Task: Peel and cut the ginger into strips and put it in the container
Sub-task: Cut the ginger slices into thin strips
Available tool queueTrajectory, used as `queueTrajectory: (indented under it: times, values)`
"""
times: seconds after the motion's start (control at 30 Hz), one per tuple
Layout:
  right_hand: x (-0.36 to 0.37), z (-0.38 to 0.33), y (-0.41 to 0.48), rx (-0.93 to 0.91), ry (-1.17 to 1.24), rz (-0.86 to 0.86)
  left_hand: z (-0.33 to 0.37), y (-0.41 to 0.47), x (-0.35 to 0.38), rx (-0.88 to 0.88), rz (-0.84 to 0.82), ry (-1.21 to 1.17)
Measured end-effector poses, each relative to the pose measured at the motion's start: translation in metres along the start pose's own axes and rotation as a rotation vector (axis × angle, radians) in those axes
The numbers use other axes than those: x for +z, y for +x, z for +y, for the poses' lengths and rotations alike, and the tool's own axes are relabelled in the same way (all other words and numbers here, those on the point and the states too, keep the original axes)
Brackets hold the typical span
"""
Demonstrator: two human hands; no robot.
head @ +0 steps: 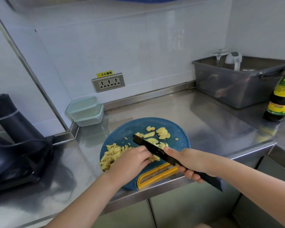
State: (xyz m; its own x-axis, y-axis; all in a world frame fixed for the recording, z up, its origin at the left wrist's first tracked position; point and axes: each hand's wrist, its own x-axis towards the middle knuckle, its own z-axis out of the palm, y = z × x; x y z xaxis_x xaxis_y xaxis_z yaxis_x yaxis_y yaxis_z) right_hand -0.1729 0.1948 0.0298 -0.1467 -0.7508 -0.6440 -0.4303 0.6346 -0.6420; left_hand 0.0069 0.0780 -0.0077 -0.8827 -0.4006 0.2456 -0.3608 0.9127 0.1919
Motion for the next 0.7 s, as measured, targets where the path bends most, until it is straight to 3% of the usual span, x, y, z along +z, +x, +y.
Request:
queueTrajectory:
  times: [0.33, 0.7]
  values:
    - [-0.005, -0.009, 0.002, 0.071, -0.108, -0.008, -0.001, -0.002, 0.007, 0.058, 0.07, -0.009]
    - [0.019, -0.036, 0.021, 0.306, -0.33, 0.065, -0.003, -0.007, 0.024, 0.094, 0.176, 0.015]
